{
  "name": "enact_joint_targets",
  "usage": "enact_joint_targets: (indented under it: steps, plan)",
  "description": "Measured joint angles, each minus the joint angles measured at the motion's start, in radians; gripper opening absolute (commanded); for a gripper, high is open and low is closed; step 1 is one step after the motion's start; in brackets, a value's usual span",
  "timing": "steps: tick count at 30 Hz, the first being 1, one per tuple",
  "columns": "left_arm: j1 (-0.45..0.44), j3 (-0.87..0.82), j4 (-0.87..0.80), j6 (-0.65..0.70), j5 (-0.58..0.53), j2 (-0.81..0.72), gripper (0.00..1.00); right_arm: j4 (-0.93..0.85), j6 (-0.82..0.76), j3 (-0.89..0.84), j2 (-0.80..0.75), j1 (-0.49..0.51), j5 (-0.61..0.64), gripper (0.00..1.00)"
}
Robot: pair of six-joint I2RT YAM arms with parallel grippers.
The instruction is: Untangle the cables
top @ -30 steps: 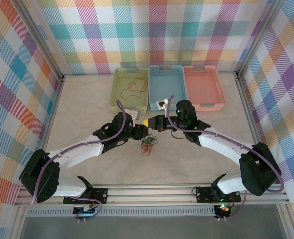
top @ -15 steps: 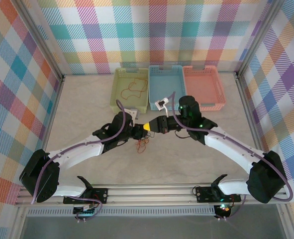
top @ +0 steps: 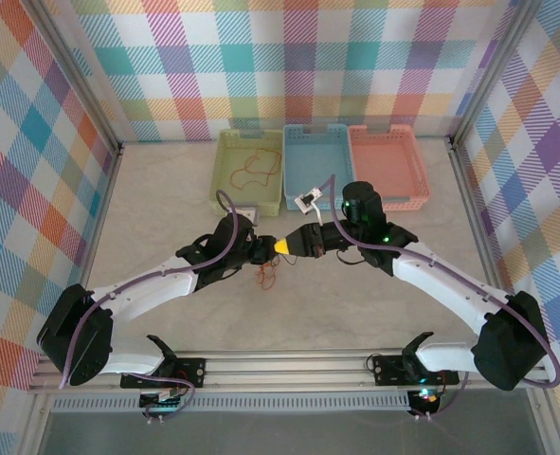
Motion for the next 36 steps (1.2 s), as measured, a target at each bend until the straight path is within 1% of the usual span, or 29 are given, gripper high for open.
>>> enact_joint_targets:
  steps: [7, 11, 14, 16, 19, 24, 31, 36]
  plan:
    - [0.003, 0.0, -0.039, -0.045, -0.055, 0.0, 0.52, -0.038, -0.023, 0.029, -0.002, 0.0, -0.034, 0.0]
    - [0.01, 0.0, -0.057, -0.065, -0.066, 0.0, 0.5, -0.079, -0.053, 0.036, -0.049, -0.023, -0.031, 0.0]
    - [0.016, 0.0, -0.068, -0.078, -0.065, 0.0, 0.49, -0.095, -0.063, 0.035, -0.109, -0.079, -0.031, 0.0]
    - [0.023, 0.0, -0.073, -0.084, -0.065, 0.0, 0.48, -0.097, -0.065, 0.028, -0.158, -0.133, -0.03, 0.0]
    - [0.038, 0.001, -0.075, -0.101, -0.063, 0.003, 0.47, -0.13, -0.08, 0.016, -0.219, -0.197, -0.005, 0.0]
    - [0.076, 0.003, -0.089, -0.123, -0.054, 0.034, 0.46, -0.181, -0.11, -0.012, -0.28, -0.239, 0.005, 0.0]
    - [0.088, 0.003, -0.096, -0.133, -0.027, 0.052, 0.47, -0.21, -0.128, -0.04, -0.27, -0.269, 0.022, 0.0]
    - [0.088, -0.015, -0.042, -0.125, 0.04, 0.03, 0.49, -0.182, -0.14, -0.067, -0.23, -0.269, 0.027, 0.0]
